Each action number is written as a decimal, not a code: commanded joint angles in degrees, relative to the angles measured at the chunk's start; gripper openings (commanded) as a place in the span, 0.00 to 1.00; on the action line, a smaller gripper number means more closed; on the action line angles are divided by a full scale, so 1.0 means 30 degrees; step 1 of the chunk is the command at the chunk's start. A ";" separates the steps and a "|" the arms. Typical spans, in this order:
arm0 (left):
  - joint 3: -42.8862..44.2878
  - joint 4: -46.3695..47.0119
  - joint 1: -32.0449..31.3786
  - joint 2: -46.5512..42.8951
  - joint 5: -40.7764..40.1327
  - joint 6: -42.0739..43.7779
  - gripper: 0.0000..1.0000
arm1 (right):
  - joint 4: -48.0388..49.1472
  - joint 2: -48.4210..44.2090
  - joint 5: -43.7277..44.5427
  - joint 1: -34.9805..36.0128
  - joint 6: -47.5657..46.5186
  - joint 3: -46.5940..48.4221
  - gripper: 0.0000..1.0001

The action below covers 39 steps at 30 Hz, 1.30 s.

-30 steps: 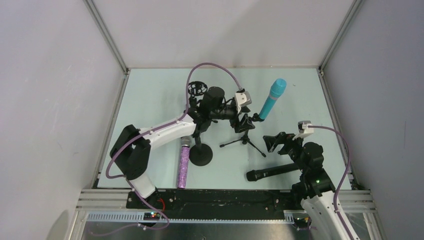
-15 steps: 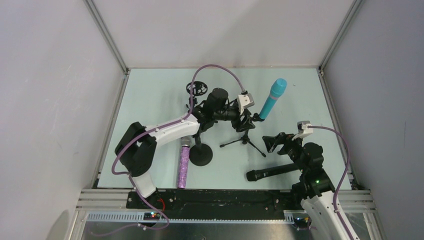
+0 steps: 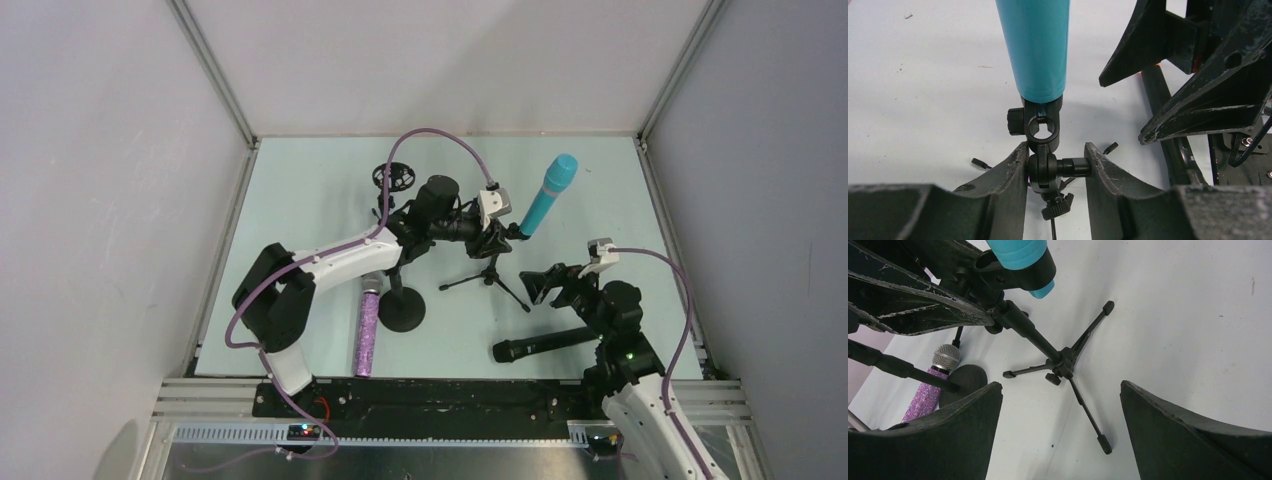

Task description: Attach the microphones to the stand

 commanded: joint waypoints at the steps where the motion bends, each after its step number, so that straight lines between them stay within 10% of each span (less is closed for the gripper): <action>1: 0.0775 0.0208 0.0013 -0.0444 0.1011 0.0261 0.00 | 0.3014 0.0989 -0.1062 0.0232 -0.0329 -0.0412 0.90; 25: 0.0432 0.0192 0.0010 -0.1887 0.1994 -0.0591 0.00 | 1.8710 1.0852 1.0441 0.9301 -0.7037 -0.2902 0.82; 39: 0.0328 0.0208 -0.0012 -0.2033 0.2117 -0.0509 0.00 | 2.9642 2.0330 1.1796 1.1176 -0.8388 -0.2427 0.66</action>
